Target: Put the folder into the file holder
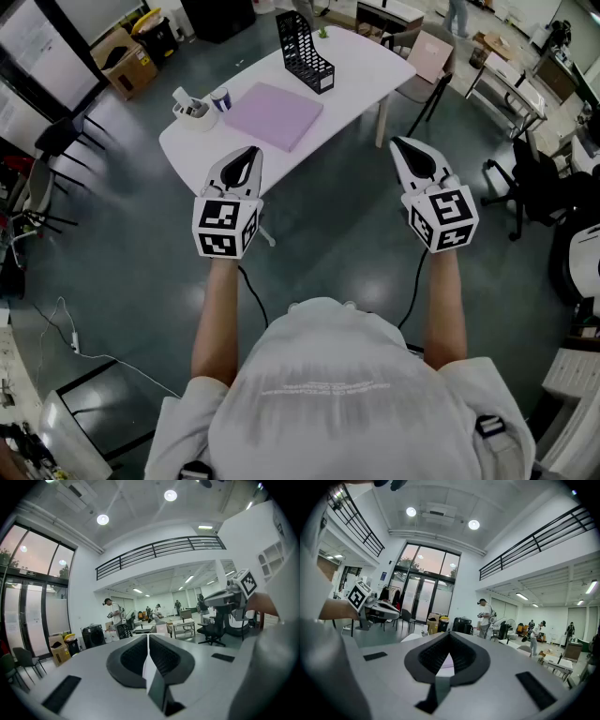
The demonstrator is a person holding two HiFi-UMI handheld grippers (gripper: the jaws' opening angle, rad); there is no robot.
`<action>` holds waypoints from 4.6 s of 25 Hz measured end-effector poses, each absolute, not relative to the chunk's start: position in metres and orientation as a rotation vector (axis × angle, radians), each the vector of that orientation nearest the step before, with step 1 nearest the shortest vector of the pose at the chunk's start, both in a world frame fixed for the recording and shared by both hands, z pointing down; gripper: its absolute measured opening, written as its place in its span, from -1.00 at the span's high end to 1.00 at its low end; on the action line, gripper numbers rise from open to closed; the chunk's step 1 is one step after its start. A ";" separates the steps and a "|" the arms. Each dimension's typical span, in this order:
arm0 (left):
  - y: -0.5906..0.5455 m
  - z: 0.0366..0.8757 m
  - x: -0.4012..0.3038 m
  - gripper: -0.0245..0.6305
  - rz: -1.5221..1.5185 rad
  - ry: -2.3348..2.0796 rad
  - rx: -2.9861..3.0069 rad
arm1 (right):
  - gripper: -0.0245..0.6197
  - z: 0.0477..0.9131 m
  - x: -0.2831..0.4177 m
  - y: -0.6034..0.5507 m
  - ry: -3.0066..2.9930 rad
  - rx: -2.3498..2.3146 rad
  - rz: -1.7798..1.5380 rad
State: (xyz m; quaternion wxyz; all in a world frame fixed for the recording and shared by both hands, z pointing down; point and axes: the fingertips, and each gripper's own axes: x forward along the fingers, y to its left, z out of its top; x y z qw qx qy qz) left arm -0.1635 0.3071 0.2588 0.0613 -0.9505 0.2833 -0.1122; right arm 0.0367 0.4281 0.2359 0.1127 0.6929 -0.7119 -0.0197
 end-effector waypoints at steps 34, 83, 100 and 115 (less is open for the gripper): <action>0.365 0.280 -0.111 0.16 -0.377 0.942 -2.871 | 0.08 0.253 0.115 0.462 -2.309 1.908 -0.036; -0.046 0.419 -0.155 -0.04 -0.605 1.347 -3.122 | 0.23 0.335 0.080 -0.003 -2.153 1.560 0.239; -0.058 0.523 -0.151 -0.04 -0.751 2.005 -3.188 | 0.01 0.487 0.078 -0.123 -2.261 1.070 0.584; -0.066 0.597 -0.108 -0.04 -0.690 2.425 -3.175 | -0.16 0.607 0.071 -0.154 -2.235 0.870 0.920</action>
